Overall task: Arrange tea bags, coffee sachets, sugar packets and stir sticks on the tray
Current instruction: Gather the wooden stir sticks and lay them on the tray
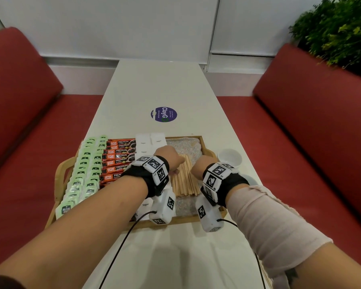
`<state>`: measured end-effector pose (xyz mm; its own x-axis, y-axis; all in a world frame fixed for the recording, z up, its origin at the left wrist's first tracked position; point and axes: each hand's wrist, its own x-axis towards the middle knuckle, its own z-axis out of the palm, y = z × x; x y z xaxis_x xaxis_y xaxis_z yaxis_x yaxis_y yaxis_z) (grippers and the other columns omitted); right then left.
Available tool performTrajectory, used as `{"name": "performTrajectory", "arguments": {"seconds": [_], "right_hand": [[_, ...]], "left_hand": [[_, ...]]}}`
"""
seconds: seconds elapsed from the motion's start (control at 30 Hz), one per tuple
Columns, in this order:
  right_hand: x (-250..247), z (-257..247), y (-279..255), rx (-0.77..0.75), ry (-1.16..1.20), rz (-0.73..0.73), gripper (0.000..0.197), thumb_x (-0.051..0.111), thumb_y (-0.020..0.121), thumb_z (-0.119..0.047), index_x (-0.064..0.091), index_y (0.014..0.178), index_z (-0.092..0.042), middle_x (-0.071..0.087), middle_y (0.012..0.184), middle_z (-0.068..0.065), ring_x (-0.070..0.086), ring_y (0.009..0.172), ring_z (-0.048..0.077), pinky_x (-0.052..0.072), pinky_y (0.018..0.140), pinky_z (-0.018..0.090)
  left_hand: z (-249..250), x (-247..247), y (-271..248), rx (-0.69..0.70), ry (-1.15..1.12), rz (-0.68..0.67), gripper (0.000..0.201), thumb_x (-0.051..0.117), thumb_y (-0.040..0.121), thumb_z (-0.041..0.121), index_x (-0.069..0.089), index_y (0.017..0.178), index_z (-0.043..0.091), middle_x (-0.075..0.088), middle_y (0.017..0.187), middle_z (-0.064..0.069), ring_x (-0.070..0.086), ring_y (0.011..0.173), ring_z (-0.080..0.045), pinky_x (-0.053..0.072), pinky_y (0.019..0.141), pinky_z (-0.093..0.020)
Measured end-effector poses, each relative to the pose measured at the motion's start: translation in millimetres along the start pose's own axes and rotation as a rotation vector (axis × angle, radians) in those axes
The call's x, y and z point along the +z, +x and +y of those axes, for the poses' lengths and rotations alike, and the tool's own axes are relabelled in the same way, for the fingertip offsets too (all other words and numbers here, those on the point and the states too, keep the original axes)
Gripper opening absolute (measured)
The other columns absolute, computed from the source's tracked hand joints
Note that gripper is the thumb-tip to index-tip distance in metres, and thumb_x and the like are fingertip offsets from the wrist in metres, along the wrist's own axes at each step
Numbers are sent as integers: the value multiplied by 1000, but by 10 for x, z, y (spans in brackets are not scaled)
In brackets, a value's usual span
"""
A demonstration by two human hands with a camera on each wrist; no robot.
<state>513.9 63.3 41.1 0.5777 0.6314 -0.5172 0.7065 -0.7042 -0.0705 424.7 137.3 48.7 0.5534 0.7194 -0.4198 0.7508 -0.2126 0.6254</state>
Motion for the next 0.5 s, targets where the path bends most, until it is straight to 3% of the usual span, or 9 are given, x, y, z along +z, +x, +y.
{"name": "performTrajectory", "arguments": {"seconds": [0.07, 0.13, 0.2, 0.27, 0.37, 0.43, 0.5], "right_hand": [[-33, 35, -116, -14, 221, 91, 20, 51, 94, -20, 61, 103, -5, 60, 105, 9, 58, 107, 28, 38, 66, 28], [-25, 28, -210, -35, 225, 182, 20, 51, 93, -20, 53, 75, -10, 54, 76, 3, 59, 76, 20, 37, 50, 24], [-7, 5, -361, -51, 288, 240, 20, 51, 90, -18, 52, 71, -12, 53, 73, 3, 50, 59, 16, 33, 45, 23], [20, 25, -553, -97, 328, 305, 12, 52, 87, -17, 57, 78, -12, 58, 83, 5, 51, 62, 18, 34, 48, 23], [75, 96, -853, -141, 379, 364, 13, 53, 86, -20, 62, 93, -13, 59, 103, 7, 56, 77, 21, 40, 59, 26], [117, 149, -1054, -143, 411, 393, 15, 53, 86, -20, 64, 94, -13, 62, 103, 7, 59, 77, 23, 41, 59, 26], [174, 240, -1242, -137, 425, 402, 16, 54, 86, -20, 65, 94, -13, 66, 95, 8, 62, 80, 25, 47, 64, 28]], "left_hand": [[32, -9, -118, 34, 40, 41, 35, 40, 99, 30, 55, 82, 4, 64, 75, -9, 59, 67, -26, 52, 80, -34], [45, -18, -264, 60, 76, 75, 38, 34, 100, 32, 55, 87, 3, 60, 81, -12, 57, 73, -28, 47, 76, -34], [51, -14, -423, 89, 92, 77, 40, 35, 99, 34, 57, 96, 1, 60, 86, -16, 61, 83, -32, 43, 71, -32], [57, 16, -590, 114, 101, 72, 36, 36, 99, 32, 54, 90, 2, 60, 86, -16, 64, 90, -34, 42, 69, -32], [47, 84, -852, 140, 50, 80, 36, 41, 97, 29, 48, 70, 7, 55, 66, -8, 61, 71, -27, 37, 53, -26], [49, 146, -1018, 154, -3, 82, 35, 44, 97, 29, 49, 70, 7, 58, 68, -9, 59, 65, -25, 37, 51, -26], [66, 234, -1171, 178, -46, 59, 33, 45, 97, 26, 49, 71, 7, 63, 81, -15, 63, 74, -31, 48, 59, -31]]}}
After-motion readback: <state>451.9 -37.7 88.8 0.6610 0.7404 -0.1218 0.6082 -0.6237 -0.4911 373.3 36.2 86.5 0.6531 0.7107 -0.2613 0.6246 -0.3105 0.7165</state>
